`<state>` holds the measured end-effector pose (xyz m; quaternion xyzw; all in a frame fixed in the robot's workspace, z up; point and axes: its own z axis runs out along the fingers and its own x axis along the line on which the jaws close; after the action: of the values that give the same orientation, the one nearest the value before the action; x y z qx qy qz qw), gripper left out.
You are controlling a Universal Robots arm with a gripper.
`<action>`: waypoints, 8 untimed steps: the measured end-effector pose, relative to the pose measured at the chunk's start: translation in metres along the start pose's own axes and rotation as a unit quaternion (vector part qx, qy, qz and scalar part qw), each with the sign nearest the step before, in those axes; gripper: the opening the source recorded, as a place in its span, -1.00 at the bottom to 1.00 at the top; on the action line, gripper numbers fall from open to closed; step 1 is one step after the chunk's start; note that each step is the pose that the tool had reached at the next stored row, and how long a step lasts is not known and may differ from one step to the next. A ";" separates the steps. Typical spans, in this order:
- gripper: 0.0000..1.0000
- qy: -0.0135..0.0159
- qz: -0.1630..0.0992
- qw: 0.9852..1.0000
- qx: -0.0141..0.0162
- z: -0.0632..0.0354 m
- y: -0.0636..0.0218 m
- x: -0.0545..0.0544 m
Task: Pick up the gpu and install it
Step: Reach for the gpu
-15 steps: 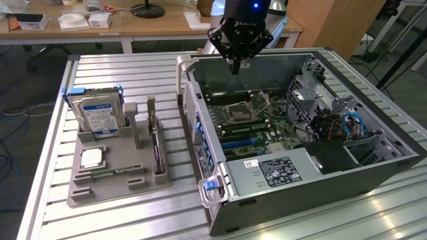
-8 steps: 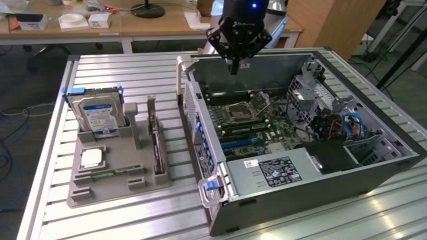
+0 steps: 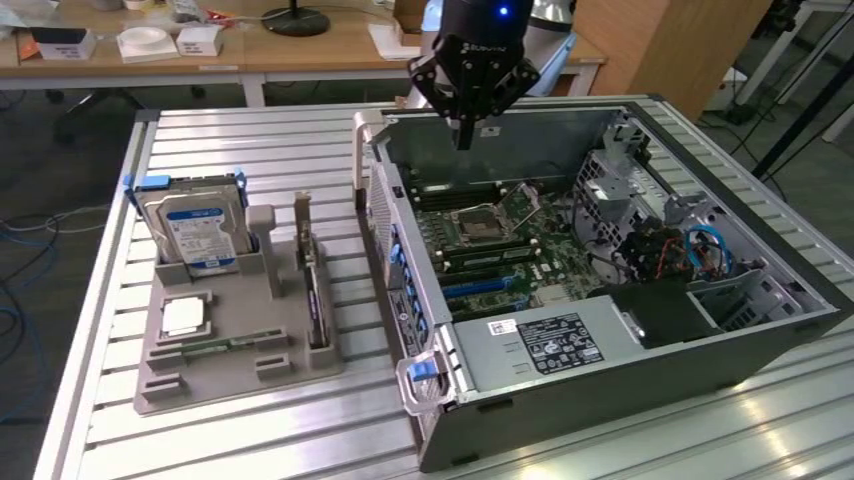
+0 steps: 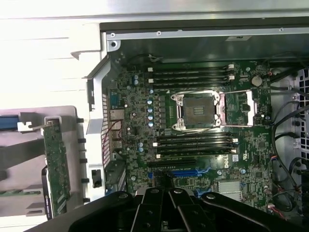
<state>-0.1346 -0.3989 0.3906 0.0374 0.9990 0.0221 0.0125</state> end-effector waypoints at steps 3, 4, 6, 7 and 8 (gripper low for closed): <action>-0.80 0.000 0.000 1.000 0.000 0.0001 -0.0001 0.002; -0.80 0.000 0.000 1.000 0.000 0.0001 -0.0002 0.003; -0.80 0.000 0.000 1.000 0.000 0.0001 -0.0002 0.004; -0.80 0.000 0.000 1.000 0.000 0.0001 -0.0003 0.004; -0.80 0.000 0.000 1.000 0.000 0.0001 -0.0003 0.004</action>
<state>-0.1389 -0.3988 0.3904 0.0374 0.9990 0.0221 0.0125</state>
